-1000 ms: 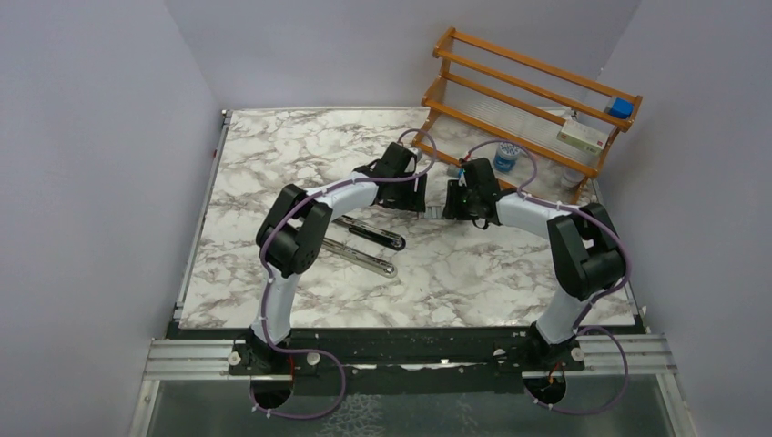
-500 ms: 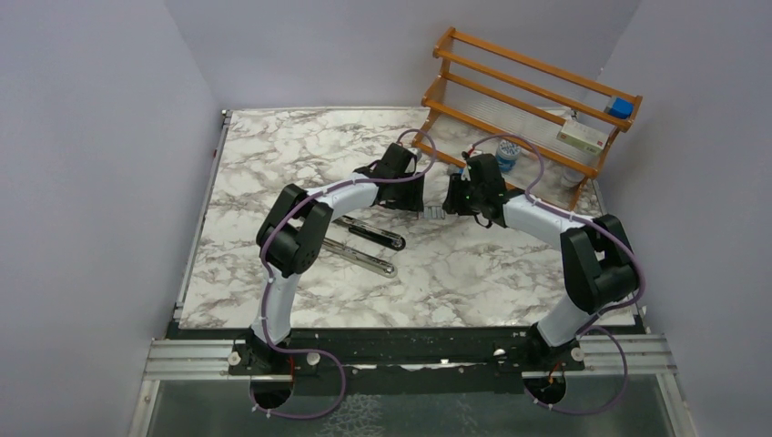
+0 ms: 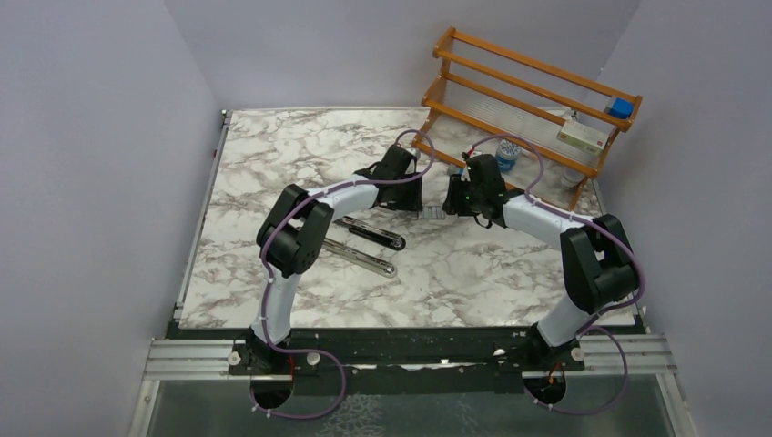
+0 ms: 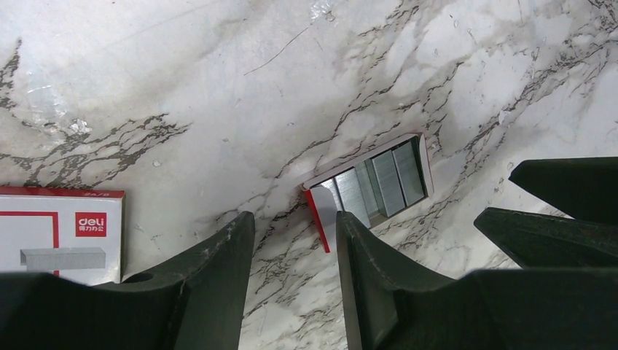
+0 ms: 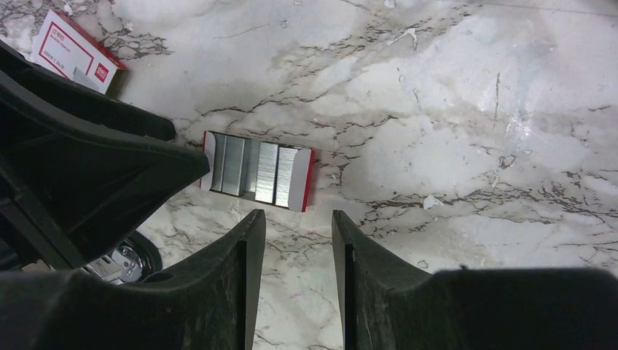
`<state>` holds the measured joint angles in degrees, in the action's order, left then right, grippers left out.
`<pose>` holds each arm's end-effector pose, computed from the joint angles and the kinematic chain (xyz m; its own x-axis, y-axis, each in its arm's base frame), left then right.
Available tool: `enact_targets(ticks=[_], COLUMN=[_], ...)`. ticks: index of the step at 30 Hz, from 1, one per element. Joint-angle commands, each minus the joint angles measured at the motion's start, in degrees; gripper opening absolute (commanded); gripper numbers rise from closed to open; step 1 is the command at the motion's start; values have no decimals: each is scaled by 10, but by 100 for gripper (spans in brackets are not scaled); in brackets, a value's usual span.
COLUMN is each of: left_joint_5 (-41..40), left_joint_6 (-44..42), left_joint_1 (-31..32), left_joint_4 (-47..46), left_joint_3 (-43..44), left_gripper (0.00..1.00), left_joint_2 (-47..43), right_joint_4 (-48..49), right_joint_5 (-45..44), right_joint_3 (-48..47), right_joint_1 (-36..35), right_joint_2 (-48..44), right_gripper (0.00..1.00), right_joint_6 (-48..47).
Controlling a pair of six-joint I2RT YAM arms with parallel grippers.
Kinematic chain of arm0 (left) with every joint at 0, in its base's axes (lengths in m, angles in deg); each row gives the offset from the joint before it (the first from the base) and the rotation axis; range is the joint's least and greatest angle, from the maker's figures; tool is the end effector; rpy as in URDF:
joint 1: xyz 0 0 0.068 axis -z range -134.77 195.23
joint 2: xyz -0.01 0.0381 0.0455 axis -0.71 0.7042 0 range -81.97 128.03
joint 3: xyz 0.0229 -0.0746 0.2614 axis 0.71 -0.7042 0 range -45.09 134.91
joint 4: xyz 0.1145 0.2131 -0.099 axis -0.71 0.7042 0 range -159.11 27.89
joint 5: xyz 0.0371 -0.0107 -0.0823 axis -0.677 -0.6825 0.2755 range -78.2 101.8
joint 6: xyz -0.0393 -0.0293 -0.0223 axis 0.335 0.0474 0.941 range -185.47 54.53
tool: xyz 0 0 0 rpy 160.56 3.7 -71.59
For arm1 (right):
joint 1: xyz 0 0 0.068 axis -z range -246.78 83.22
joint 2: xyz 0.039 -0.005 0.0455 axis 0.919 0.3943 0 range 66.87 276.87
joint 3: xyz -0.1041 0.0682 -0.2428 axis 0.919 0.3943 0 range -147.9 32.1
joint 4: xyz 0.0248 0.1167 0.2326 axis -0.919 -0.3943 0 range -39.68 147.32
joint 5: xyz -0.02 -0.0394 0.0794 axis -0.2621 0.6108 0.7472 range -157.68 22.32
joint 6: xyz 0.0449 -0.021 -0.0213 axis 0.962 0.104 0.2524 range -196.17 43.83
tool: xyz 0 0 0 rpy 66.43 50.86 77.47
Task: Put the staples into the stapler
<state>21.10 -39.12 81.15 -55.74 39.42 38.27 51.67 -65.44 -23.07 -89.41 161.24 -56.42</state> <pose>0.3678 -0.2735 0.1648 -0.8435 0.0700 -0.5325 0.3238 0.8573 -0.4001 0.3184 0.1343 0.1912 -0.7512 0.0527 -0.6580 -0.1660 0.9497 0.2655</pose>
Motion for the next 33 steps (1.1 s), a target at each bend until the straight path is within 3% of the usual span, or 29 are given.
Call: enact_targets(ticks=[1,14,23,33], left_joint_5=[-9,11,21,26], left_joint_6=[9,16,20,26], left_joint_1=[6,7,7,9], left_joint_4=[-4,-23,-30,-39], left_joint_3=[-8,-19,-25,-35], left_gripper=[47,36,34,34], left_joint_2=[-8,-5,-6,-11], right_joint_4=[-1,-21,-48,-74], right_joint_5=[11,0,-21,-49], right_joint_3=[-14,-47,-83,-111], right_joint_1=[-7,-38,-51,-66], right_joint_2=[-10,33,72,105], right_gripper=[42,39,32,31], right_joint_6=[8,22,16,11])
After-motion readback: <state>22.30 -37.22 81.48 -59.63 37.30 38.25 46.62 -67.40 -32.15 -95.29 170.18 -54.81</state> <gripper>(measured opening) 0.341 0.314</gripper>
